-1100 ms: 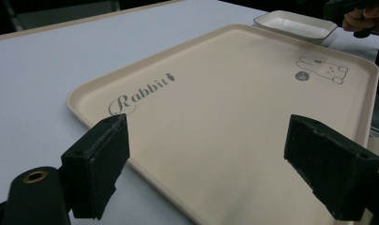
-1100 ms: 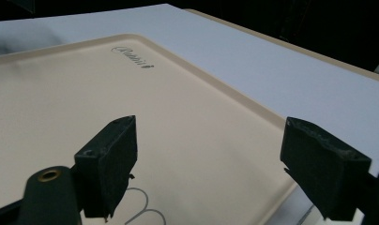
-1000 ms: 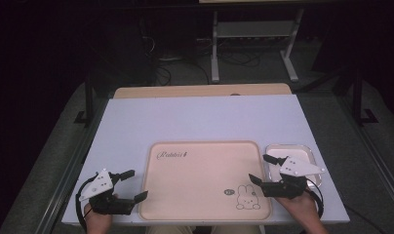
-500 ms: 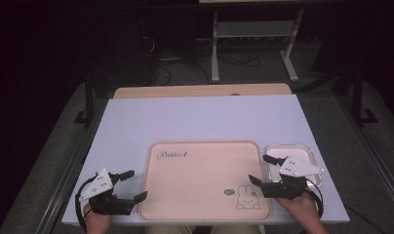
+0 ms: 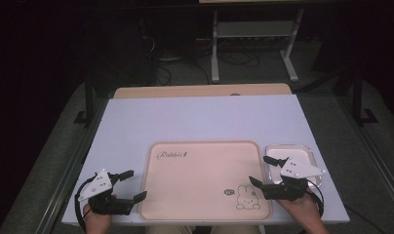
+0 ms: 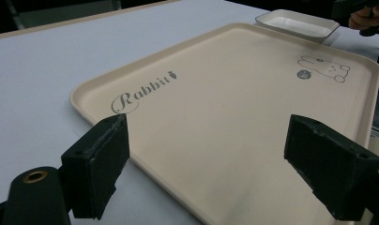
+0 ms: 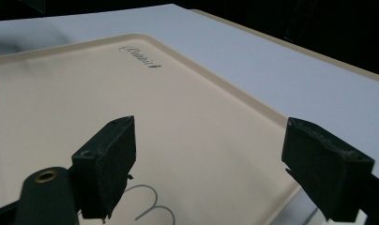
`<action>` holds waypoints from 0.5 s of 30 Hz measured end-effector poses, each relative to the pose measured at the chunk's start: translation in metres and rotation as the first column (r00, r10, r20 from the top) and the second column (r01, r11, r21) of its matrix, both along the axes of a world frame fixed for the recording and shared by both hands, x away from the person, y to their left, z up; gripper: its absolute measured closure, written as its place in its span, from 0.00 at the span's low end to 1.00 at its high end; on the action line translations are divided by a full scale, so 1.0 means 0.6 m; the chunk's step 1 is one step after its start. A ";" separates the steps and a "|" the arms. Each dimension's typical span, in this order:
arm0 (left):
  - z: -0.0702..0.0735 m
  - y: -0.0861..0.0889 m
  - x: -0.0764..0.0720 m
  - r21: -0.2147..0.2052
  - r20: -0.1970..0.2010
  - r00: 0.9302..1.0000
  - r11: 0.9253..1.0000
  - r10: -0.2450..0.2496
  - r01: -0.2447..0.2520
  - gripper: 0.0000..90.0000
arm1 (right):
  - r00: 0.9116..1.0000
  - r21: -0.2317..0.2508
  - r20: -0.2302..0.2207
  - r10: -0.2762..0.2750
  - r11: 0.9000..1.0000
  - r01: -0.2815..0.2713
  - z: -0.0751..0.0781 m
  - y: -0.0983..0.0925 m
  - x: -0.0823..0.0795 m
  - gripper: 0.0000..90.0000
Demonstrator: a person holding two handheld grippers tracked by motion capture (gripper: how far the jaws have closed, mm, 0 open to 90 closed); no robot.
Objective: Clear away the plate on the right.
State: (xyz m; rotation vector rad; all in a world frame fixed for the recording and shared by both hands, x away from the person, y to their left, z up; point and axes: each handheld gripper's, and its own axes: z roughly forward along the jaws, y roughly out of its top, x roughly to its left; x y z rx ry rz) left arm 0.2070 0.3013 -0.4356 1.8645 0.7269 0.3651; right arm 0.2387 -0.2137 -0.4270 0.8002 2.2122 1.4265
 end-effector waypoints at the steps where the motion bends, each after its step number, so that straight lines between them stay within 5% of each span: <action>1: 0.000 0.000 0.000 0.000 0.000 1.000 1.000 0.001 -0.001 0.16 | 1.000 0.000 -0.003 0.000 1.000 0.000 0.000 0.000 0.000 0.19; 15: 0.000 0.005 0.000 -0.005 0.003 1.000 1.000 0.008 -0.008 0.16 | 1.000 -0.003 -0.012 -0.001 1.000 0.001 0.006 -0.008 -0.003 0.19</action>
